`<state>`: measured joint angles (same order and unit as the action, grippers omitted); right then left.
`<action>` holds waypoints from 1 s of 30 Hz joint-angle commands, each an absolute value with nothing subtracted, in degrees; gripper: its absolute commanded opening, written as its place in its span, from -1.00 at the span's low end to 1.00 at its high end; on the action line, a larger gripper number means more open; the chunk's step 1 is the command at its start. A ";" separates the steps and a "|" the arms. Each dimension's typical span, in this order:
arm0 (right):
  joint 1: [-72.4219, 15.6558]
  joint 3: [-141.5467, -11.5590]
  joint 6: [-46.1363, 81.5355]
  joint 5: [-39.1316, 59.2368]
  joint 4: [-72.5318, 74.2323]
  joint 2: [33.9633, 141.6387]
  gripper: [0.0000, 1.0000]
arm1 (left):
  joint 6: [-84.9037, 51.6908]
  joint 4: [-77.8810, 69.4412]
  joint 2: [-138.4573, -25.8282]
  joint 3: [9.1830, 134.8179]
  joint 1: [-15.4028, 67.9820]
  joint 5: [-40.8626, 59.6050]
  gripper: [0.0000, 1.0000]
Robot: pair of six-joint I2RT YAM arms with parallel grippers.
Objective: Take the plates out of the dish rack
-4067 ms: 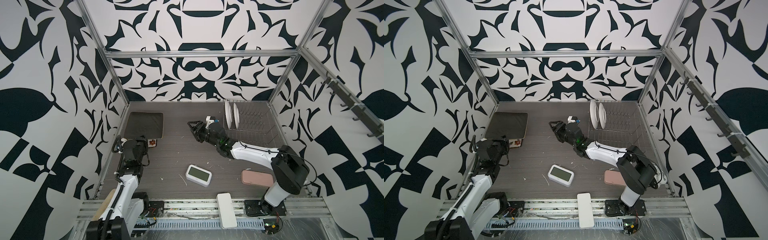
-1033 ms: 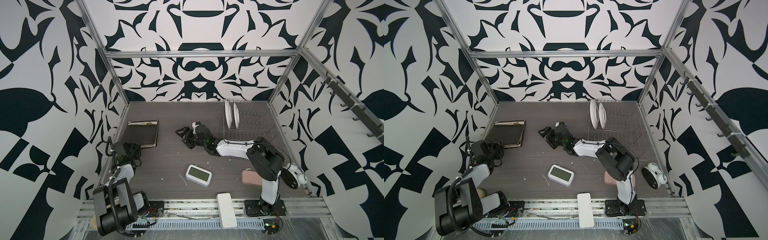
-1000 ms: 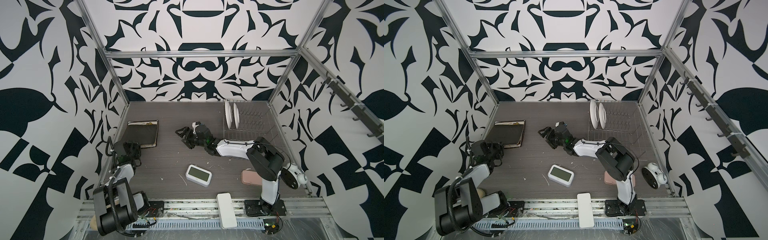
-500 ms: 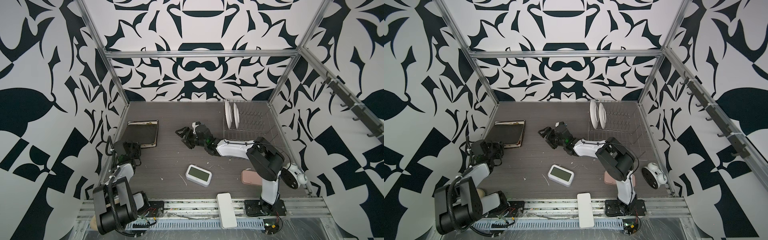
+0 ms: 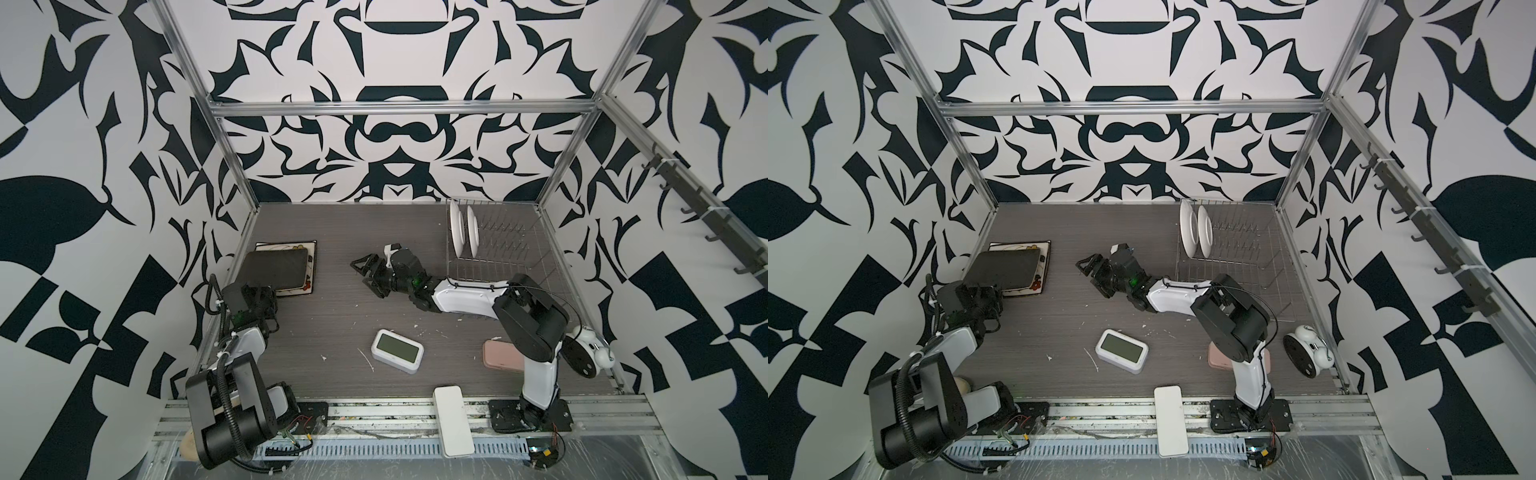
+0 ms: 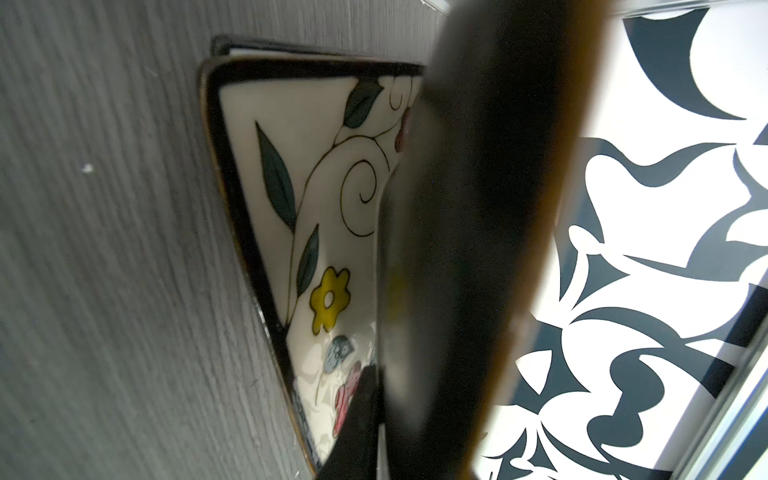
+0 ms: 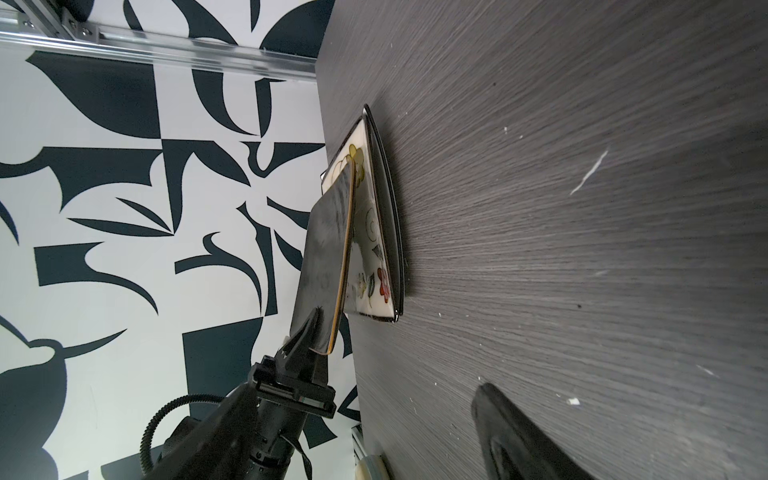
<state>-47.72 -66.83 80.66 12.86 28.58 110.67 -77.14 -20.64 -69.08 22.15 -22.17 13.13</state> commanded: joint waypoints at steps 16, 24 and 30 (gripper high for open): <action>-48.05 -67.63 80.77 13.32 31.42 108.63 0.70 | -76.61 -28.30 -69.35 26.97 -22.39 17.41 -1.00; -48.06 -67.56 80.67 13.30 31.37 108.46 0.69 | -76.39 -27.04 -69.78 27.33 -22.33 17.58 -1.00; -48.06 -67.35 80.77 13.20 31.38 108.37 0.69 | -76.20 -26.28 -70.05 27.60 -22.36 17.75 -1.00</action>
